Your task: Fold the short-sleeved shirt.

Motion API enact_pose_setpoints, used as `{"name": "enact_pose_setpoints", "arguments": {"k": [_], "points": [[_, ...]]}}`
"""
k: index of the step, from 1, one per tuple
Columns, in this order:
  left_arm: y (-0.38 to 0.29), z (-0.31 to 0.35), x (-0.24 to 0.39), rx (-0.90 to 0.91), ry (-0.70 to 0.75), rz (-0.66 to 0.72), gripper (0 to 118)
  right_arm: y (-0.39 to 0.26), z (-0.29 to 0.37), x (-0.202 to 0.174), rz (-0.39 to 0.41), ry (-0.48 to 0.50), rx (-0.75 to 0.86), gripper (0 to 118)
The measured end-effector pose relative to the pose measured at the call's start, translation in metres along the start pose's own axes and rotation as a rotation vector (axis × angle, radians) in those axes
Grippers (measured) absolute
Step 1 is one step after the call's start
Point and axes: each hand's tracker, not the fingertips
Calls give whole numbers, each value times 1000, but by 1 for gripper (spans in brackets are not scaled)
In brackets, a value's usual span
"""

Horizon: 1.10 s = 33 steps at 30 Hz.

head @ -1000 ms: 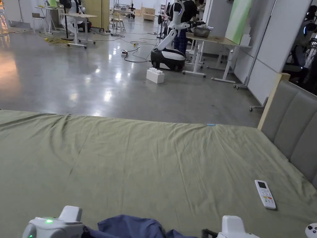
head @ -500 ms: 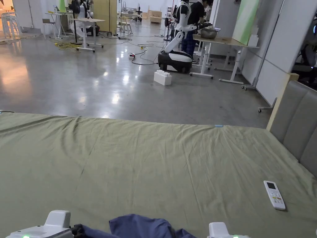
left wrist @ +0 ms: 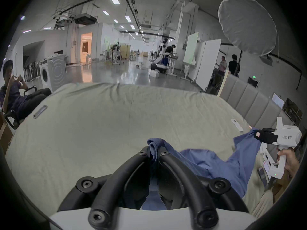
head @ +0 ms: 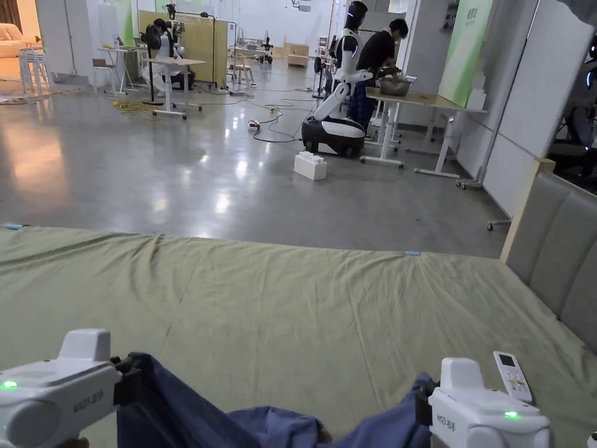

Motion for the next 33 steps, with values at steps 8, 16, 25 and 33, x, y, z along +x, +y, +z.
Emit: {"name": "enact_pose_setpoints", "arguments": {"k": [8,16,25,33], "points": [[65,62,-35,116,73,-9,8,72,65,12,55,-60,188,5],[127,109,-64,217,155,-8,8,133,97,27,39,-115,310,5],[167,109,-73,244,187,12,8,177,99,28,14,-131,369,5],[200,85,-74,243,215,6,8,215,78,27,23,-147,388,5]]}}
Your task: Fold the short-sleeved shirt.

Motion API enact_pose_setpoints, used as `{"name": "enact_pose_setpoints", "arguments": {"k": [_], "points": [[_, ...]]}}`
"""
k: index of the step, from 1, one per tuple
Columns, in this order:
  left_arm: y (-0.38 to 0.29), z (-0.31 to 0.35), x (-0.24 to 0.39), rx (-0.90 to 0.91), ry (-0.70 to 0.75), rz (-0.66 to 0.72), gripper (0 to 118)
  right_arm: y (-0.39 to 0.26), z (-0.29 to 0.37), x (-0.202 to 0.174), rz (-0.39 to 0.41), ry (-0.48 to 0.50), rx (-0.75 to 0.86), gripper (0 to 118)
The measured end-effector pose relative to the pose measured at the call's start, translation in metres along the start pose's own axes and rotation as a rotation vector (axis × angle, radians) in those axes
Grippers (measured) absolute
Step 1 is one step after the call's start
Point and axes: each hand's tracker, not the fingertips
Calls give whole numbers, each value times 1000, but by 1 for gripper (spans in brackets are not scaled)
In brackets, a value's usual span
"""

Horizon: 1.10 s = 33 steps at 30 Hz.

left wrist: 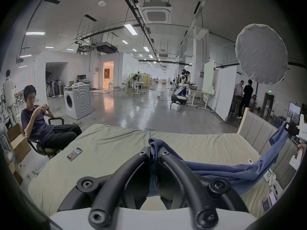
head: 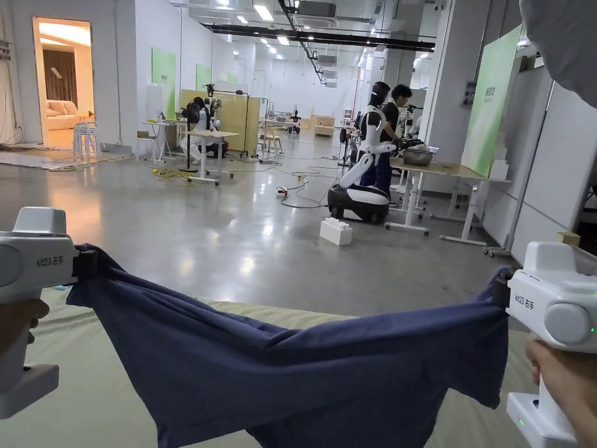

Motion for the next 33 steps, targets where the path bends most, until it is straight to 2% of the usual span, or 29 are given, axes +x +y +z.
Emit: {"name": "enact_pose_setpoints", "arguments": {"k": [8,11,14,17,18,19,26,28,29,33], "points": [[40,-24,-5,27,50,8,6,40,-33,9,-25,-37,47,5],[48,-33,-10,29,15,45,6,49,-43,11,-65,-31,43,5],[41,-39,0,32,8,20,6,49,-42,1,-60,-8,45,5],[27,-41,13,11,-32,7,6,44,-40,-11,22,-8,61,5],[23,-42,15,1,-23,-27,6,38,-39,-15,-9,12,18,5],[18,-40,18,7,-12,-31,6,38,-36,-19,49,-7,54,5],[-24,-25,7,-31,-19,-38,6,-4,-19,-12,66,3,-21,5],[-42,-19,-1,-53,-14,-38,6,-21,-8,-7,125,-28,-5,5],[-56,-13,-5,-53,-9,-31,6,-34,-1,-2,105,-16,-32,5],[-101,11,-24,-89,-5,-10,6,-77,27,16,109,-36,-81,5]]}}
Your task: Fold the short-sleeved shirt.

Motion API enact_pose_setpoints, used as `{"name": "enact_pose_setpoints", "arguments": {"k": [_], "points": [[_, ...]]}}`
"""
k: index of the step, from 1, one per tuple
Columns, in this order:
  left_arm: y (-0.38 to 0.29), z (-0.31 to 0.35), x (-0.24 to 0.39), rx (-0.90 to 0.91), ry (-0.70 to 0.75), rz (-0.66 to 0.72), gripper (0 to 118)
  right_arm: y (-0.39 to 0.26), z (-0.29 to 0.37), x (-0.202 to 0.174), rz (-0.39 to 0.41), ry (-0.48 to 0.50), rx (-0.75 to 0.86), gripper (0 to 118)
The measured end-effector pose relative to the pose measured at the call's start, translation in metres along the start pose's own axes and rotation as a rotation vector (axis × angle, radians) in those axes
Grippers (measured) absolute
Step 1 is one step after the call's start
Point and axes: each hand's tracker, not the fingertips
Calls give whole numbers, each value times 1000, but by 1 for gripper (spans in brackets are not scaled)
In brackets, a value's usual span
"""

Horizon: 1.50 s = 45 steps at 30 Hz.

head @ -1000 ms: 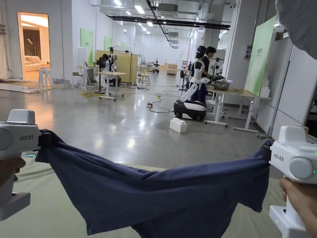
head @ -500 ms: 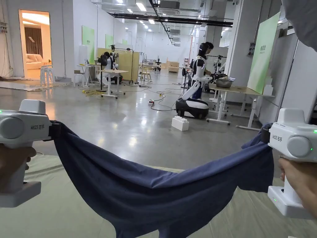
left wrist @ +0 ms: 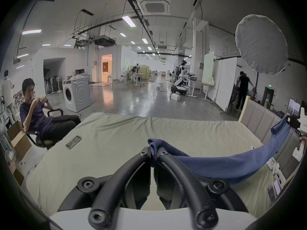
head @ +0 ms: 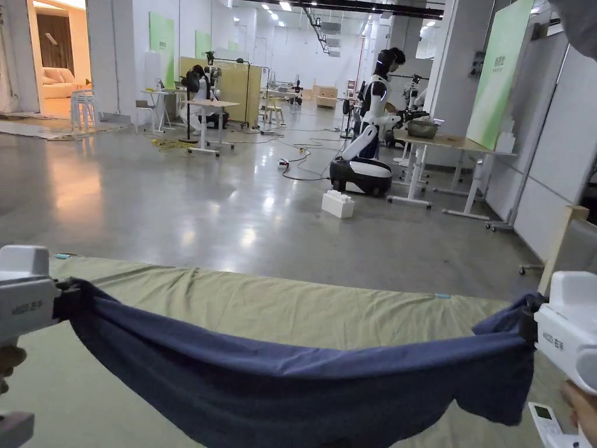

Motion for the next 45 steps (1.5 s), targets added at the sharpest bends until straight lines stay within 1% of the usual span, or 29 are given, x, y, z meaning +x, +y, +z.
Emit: {"name": "enact_pose_setpoints", "arguments": {"k": [1,3,4,5,7,8,10,12,14,16,19,23,26,29,31,32,33,34,35,36,37,38,41,45], "points": [[-18,8,-5,-10,8,3,6,-17,13,3,-16,10,-50,5],[-41,20,-11,-25,12,7,6,-38,29,6,-6,3,-43,5],[-54,27,-14,-39,14,14,6,-54,36,8,-60,18,-111,5],[-67,34,-16,-49,17,23,6,-65,46,7,-40,20,-99,5],[-90,44,-18,-87,16,25,6,-89,60,4,-43,36,-143,5],[-103,49,-17,-98,24,28,6,-99,66,2,-28,36,-151,5],[-127,56,-17,-162,20,22,6,-123,81,-5,-45,56,-193,5],[-151,62,-14,-200,23,17,6,-147,91,-11,-46,69,-258,5],[-176,65,-15,-277,33,9,6,-173,100,-18,-49,78,-320,5],[-199,66,-17,-330,43,36,6,-197,106,-23,-16,74,-358,5],[-232,63,-16,-433,71,14,6,-235,106,-31,-10,78,-455,5],[-262,54,-19,-551,125,6,6,-264,100,-42,10,71,-518,5],[-280,42,-30,-596,125,15,6,-272,96,-44,3,70,-542,5],[-285,39,-35,-635,125,-3,6,-275,95,-48,27,65,-567,7],[-286,46,-32,-644,120,-8,9,-273,98,-52,36,65,-564,18],[-285,48,-32,-649,120,-12,13,-271,100,-54,43,62,-563,30],[-283,49,-31,-648,134,-23,18,-269,101,-56,44,58,-558,54],[-283,53,-29,-646,143,-31,23,-266,103,-58,41,54,-548,68],[-280,54,-29,-642,149,-33,32,-261,105,-60,38,54,-533,75],[-277,56,-29,-633,159,-33,45,-257,107,-63,27,50,-513,75],[-272,57,-28,-615,164,-27,53,-252,108,-65,18,47,-485,75],[-267,60,-24,-585,162,-15,56,-247,109,-69,10,58,-450,76],[-251,63,-10,-468,114,7,56,-228,111,-80,-35,91,-352,86],[-231,62,17,-305,75,-15,56,-202,112,-99,-81,96,-215,86]]}}
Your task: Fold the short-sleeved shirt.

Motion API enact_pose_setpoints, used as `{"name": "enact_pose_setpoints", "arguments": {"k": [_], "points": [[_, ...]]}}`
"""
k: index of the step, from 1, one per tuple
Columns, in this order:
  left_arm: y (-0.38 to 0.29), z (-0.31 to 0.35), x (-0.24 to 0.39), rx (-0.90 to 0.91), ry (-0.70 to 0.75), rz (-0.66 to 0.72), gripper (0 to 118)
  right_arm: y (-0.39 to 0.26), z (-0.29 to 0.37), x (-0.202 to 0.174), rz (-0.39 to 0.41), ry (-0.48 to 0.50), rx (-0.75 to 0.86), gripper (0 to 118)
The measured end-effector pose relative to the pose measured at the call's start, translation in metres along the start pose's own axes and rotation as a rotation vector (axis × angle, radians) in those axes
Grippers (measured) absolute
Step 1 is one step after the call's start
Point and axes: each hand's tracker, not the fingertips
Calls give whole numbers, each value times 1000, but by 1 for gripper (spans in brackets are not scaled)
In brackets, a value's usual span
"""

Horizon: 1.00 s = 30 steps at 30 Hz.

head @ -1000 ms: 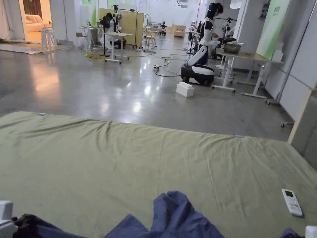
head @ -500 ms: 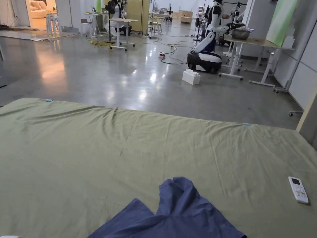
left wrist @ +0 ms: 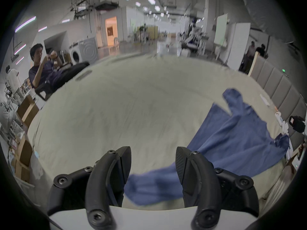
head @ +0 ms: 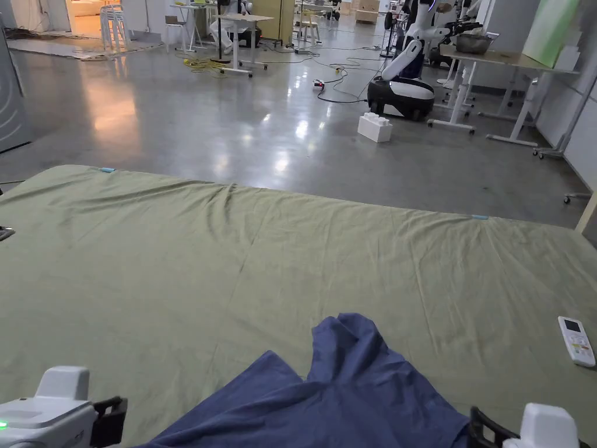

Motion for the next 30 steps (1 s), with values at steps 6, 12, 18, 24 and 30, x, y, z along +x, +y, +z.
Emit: {"name": "enact_pose_setpoints", "arguments": {"k": [6,12,18,24,30], "points": [[29,17,51,230,-55,-21,56,30,9,-30,-43,-15,197,76],[49,41,98,424,-78,-83,18,49,16,-48,-64,-9,292,22],[57,58,115,511,-74,-50,2,57,24,-54,-70,-2,371,2],[58,61,106,490,-74,-60,2,64,25,-57,-57,3,387,1],[48,48,47,316,-62,-9,2,60,14,-61,-32,32,355,1]]}}
